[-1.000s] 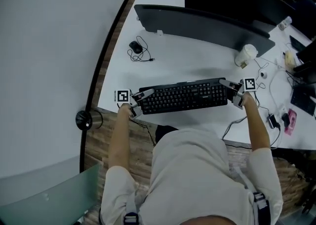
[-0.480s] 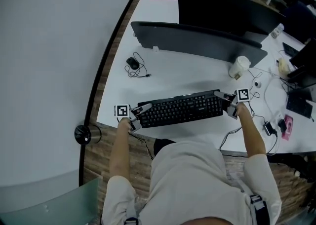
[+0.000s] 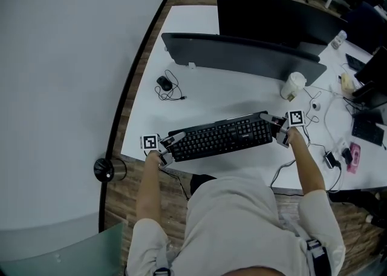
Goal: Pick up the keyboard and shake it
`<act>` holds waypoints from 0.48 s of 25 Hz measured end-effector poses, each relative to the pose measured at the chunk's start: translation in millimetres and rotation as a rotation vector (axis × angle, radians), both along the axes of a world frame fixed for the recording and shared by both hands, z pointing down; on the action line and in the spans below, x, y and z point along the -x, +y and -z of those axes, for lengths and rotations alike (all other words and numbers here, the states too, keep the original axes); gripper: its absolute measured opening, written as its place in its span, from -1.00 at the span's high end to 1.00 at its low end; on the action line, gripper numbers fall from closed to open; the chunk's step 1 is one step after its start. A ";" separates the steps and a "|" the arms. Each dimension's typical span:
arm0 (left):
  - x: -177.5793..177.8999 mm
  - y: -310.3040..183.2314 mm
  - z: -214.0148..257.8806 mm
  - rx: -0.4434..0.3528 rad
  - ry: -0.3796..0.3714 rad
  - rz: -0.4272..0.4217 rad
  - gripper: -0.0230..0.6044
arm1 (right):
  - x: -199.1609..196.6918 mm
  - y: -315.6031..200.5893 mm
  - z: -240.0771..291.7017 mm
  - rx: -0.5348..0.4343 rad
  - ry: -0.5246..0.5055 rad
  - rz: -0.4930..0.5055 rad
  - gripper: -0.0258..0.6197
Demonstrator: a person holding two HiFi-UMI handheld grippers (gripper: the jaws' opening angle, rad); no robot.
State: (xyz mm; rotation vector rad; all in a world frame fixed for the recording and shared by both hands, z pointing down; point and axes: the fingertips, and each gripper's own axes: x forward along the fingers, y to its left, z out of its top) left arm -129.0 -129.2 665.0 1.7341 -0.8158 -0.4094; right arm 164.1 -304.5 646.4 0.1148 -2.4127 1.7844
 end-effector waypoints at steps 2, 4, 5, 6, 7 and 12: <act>0.8 -1.1 0.6 0.003 -0.001 0.002 0.46 | 1.5 -1.9 -0.1 -0.006 -0.006 0.002 0.50; 0.8 -1.5 0.7 -0.006 -0.011 -0.003 0.46 | 1.3 -2.2 -0.5 -0.017 -0.006 0.008 0.50; 0.7 -1.3 0.4 -0.017 -0.021 -0.009 0.46 | 0.1 -1.8 -1.7 -0.022 -0.003 0.009 0.50; 0.6 -0.7 -0.1 -0.022 -0.027 -0.012 0.46 | -1.2 -1.4 -3.1 -0.023 0.002 0.006 0.50; 0.6 0.0 -0.7 -0.022 -0.026 -0.011 0.46 | -2.0 -1.1 -4.1 -0.020 0.007 0.001 0.50; -0.1 -0.5 -1.4 -0.016 -0.025 -0.001 0.46 | -3.2 -4.6 -5.3 -0.030 0.024 -0.006 0.50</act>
